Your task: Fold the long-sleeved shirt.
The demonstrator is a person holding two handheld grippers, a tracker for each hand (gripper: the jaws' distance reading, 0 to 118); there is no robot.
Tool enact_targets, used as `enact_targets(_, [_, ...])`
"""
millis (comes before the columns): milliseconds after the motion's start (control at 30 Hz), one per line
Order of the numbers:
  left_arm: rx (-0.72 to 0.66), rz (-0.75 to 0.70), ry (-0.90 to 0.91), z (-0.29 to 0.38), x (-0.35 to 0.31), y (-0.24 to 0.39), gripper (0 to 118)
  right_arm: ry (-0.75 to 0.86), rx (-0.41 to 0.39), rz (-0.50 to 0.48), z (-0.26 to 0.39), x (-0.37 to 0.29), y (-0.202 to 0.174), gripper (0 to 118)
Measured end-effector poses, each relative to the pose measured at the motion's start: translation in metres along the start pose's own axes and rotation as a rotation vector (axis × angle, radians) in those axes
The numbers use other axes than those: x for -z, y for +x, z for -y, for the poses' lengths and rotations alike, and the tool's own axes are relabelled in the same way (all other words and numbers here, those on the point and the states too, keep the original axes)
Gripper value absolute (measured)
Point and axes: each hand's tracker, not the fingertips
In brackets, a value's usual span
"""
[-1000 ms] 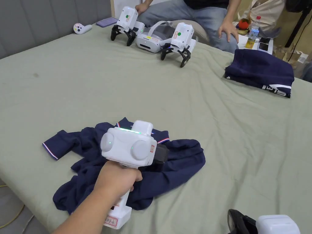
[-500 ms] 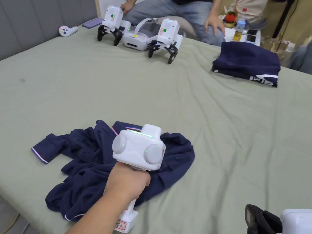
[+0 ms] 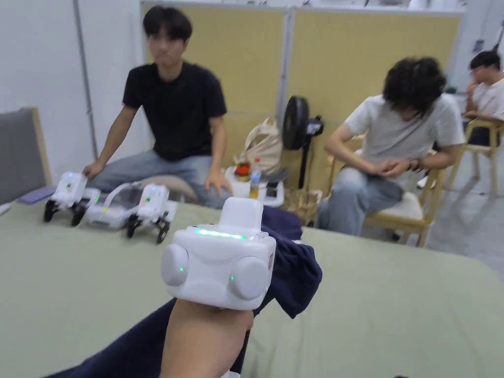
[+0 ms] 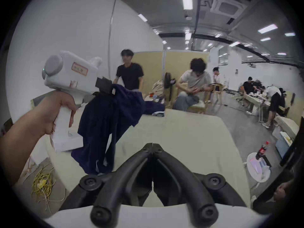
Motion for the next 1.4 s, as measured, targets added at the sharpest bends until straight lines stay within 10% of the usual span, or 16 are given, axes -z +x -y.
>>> enact_targets(400, [0.145,0.279,0.063,-0.061,0.041,0.213,7,-0.005,0.080,0.315,0.019,-0.104,0.128,1])
enact_targets(800, [0.253,0.427,-0.524,0.210,0.198,0.385,7,-0.194,0.225,0.360,0.087,-0.087,0.186,1])
enact_targets(967, [0.247,0.416,-0.486,0.242,0.173,0.385,9,-0.222,0.220,0.363,0.098,-0.086,0.190,1])
enact_targets(1133, [0.215,0.428,-0.295,0.205,0.118,0.334,88,-0.189,0.191,0.332,0.090,-0.089,0.184,1])
enact_targets(1400, [0.046,0.319,-0.003,0.168,-0.064,0.164,101,-0.051,0.131,0.229,0.068,-0.090,0.144,1])
